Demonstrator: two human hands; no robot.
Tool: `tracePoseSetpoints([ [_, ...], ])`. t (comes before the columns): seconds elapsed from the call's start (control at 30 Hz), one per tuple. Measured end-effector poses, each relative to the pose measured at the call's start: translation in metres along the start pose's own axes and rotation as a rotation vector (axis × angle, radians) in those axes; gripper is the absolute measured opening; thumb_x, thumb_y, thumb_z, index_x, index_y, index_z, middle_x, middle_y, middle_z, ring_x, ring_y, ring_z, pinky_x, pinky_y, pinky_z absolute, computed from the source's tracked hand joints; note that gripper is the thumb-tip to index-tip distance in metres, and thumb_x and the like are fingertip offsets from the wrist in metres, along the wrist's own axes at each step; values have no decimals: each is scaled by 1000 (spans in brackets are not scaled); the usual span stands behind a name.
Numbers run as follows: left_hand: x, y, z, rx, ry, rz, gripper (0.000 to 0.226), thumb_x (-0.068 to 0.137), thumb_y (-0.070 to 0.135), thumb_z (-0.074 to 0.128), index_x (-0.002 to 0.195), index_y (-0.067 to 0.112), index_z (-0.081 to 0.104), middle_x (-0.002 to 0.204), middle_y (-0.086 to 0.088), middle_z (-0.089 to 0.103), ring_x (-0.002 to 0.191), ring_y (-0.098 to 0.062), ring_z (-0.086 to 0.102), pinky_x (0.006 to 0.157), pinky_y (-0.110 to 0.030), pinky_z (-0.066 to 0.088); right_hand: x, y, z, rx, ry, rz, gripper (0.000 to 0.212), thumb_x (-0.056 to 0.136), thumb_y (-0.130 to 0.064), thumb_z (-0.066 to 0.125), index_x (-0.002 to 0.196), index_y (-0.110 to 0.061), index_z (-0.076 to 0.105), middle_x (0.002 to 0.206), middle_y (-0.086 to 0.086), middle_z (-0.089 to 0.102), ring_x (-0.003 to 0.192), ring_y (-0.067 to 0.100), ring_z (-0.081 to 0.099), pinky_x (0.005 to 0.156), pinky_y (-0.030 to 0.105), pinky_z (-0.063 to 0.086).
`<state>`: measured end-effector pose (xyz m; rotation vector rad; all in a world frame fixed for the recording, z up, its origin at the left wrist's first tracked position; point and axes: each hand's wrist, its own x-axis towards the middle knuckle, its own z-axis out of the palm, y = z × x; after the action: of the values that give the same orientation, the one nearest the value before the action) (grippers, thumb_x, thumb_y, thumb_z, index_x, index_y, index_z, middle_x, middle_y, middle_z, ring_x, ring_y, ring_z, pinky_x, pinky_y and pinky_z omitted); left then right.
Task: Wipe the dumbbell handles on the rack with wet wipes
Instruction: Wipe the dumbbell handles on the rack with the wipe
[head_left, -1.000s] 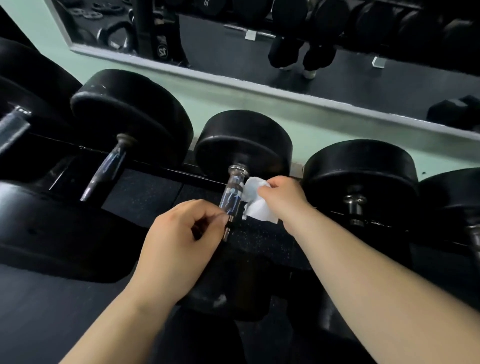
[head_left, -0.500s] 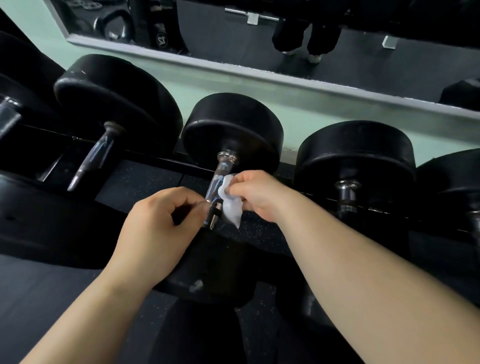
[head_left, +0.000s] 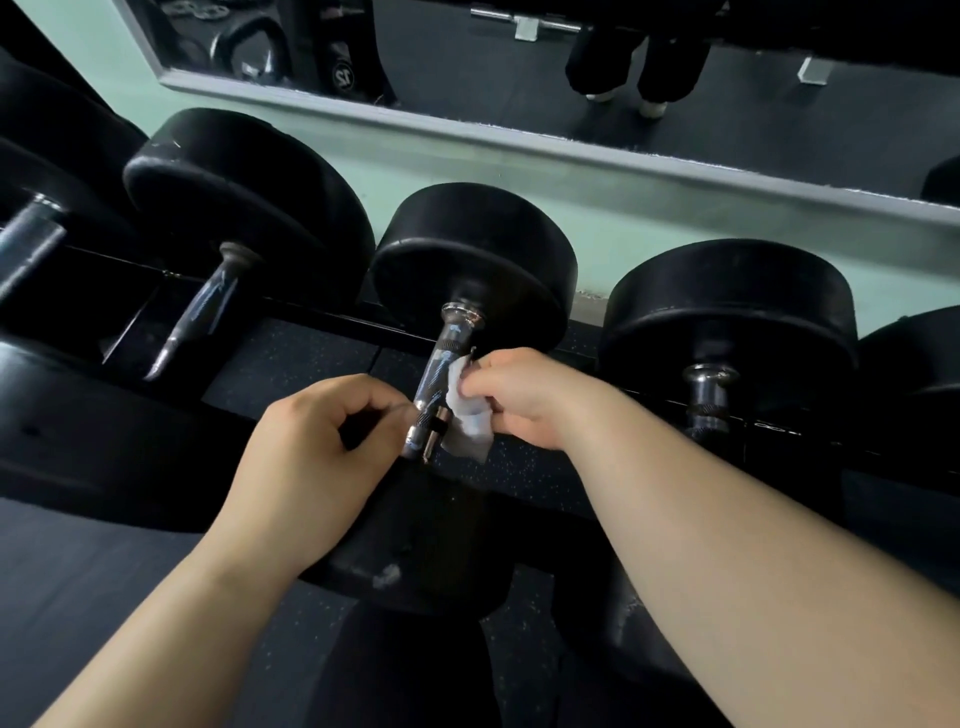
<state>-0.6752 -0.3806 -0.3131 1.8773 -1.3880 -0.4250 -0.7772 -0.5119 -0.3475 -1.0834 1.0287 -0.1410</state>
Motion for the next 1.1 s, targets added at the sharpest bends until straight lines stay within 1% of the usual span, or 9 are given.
tracePoseSetpoints([
  [0.17, 1, 1, -1, -4, -19, -8, 27, 77, 15, 64, 62, 36, 58, 87, 31, 57, 80, 8, 54, 62, 2, 35, -11, 9, 8, -233, -108, 36, 19, 78, 15, 42, 75, -1, 50, 70, 11, 49, 62, 17, 52, 54, 22, 45],
  [0.27, 1, 1, -1, -9, -19, -8, 28, 77, 14, 64, 62, 36, 57, 87, 31, 57, 79, 10, 54, 62, 2, 35, -11, 9, 11, -293, -57, 22, 24, 76, 16, 40, 65, -4, 46, 63, 8, 45, 59, 16, 50, 59, 25, 46],
  [0.43, 1, 1, -1, -10, -9, -11, 23, 78, 15, 65, 63, 32, 59, 88, 31, 56, 79, 8, 54, 63, 0, 36, -2, 0, 4, -82, 155, -84, 18, 84, 4, 47, 72, -8, 52, 74, 6, 56, 67, 17, 58, 79, 33, 52],
  [0.53, 1, 0, -1, 0, -10, -9, 23, 78, 14, 65, 64, 31, 60, 90, 31, 56, 81, 7, 53, 62, 1, 36, -5, 5, 8, -217, 115, -73, 15, 82, 3, 46, 73, -7, 52, 75, 9, 56, 77, 20, 62, 82, 34, 53],
  [0.63, 1, 0, -1, 5, -19, -6, 24, 79, 14, 65, 64, 32, 59, 91, 32, 55, 81, 9, 53, 62, 2, 35, -11, 9, 14, -332, 62, -48, 19, 78, 7, 42, 68, -8, 48, 70, 9, 48, 74, 20, 55, 74, 29, 47],
  [0.7, 1, 0, -1, 2, -19, 1, 28, 79, 14, 65, 62, 35, 57, 90, 32, 55, 81, 10, 53, 63, 2, 35, -11, 7, 15, -362, 149, -78, 17, 79, 3, 44, 69, -9, 50, 67, 4, 48, 73, 18, 50, 67, 26, 43],
  [0.83, 1, -1, -2, -10, -12, 10, 28, 79, 14, 65, 62, 35, 57, 89, 30, 57, 81, 6, 54, 63, 1, 35, -13, -3, 13, -174, 295, -151, 23, 88, -14, 48, 65, -16, 47, 65, -4, 46, 61, 9, 46, 50, 15, 38],
  [1.0, 1, -3, -1, -12, -14, 10, 24, 79, 15, 65, 64, 32, 59, 91, 28, 57, 81, 4, 54, 62, -1, 36, -16, 4, 18, -390, 243, -154, 21, 81, -9, 55, 66, -18, 43, 70, -5, 45, 67, 10, 45, 58, 20, 36],
  [1.1, 1, -3, -2, -26, -9, 14, 22, 79, 16, 64, 64, 32, 59, 93, 28, 56, 83, 5, 54, 64, -1, 37, -20, 1, 17, -494, 355, -220, 11, 81, -4, 50, 74, -13, 50, 68, -5, 43, 71, 14, 46, 58, 23, 35],
])
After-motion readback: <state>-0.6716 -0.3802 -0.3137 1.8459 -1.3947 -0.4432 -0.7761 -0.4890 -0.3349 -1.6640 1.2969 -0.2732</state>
